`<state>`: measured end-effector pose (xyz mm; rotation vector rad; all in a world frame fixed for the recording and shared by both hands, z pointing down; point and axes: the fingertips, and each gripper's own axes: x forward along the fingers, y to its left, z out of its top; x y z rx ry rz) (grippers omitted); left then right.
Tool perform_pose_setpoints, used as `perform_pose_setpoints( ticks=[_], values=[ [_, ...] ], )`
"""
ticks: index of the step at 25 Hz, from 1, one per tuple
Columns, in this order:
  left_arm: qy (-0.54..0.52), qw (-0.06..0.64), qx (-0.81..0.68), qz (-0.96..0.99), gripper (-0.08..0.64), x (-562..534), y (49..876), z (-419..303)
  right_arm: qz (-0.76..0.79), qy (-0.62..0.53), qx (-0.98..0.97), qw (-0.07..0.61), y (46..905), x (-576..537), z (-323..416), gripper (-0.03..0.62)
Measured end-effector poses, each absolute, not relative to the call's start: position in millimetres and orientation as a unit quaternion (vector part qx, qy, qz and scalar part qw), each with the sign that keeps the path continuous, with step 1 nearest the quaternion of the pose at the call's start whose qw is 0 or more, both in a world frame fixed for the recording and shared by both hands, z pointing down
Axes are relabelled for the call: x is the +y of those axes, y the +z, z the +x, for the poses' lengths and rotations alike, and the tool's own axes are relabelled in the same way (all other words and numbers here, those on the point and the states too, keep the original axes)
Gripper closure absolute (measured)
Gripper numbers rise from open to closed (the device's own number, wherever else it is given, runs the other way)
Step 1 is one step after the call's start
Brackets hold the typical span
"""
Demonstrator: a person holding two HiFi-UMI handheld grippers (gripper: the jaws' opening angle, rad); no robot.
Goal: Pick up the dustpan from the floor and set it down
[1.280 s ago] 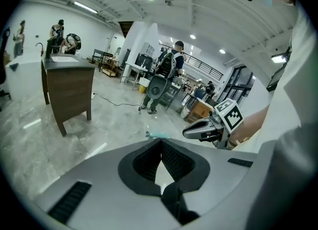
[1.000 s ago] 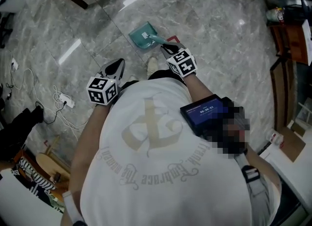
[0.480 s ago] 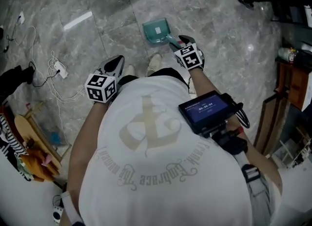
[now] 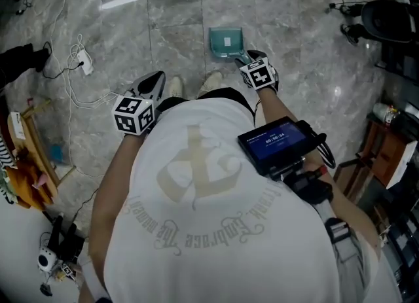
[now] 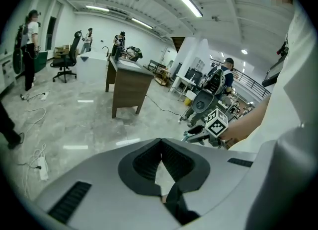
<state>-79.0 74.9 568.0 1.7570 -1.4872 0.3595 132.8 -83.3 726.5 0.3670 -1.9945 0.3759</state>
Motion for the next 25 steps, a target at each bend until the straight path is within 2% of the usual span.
perform_pose_setpoints(
  ticks=[6, 16, 25],
  values=[
    [0.137, 0.421, -0.619, 0.649, 0.548, 69.6, 579.9, -93.0, 0.113, 0.167, -0.799, 0.567, 779.0, -101.3, 147.6, 0.374],
    [0.131, 0.426, -0.65, 0.616, 0.548, 91.5, 572.7, -98.1, 0.095, 0.196, -0.788, 0.576, 787.3, -96.8, 132.2, 0.377],
    [0.128, 0.423, -0.656, 0.612, 0.548, 92.2, 571.3, -97.1, 0.144, 0.177, -0.758, 0.611, 785.8, -101.3, 134.9, 0.446]
  ],
)
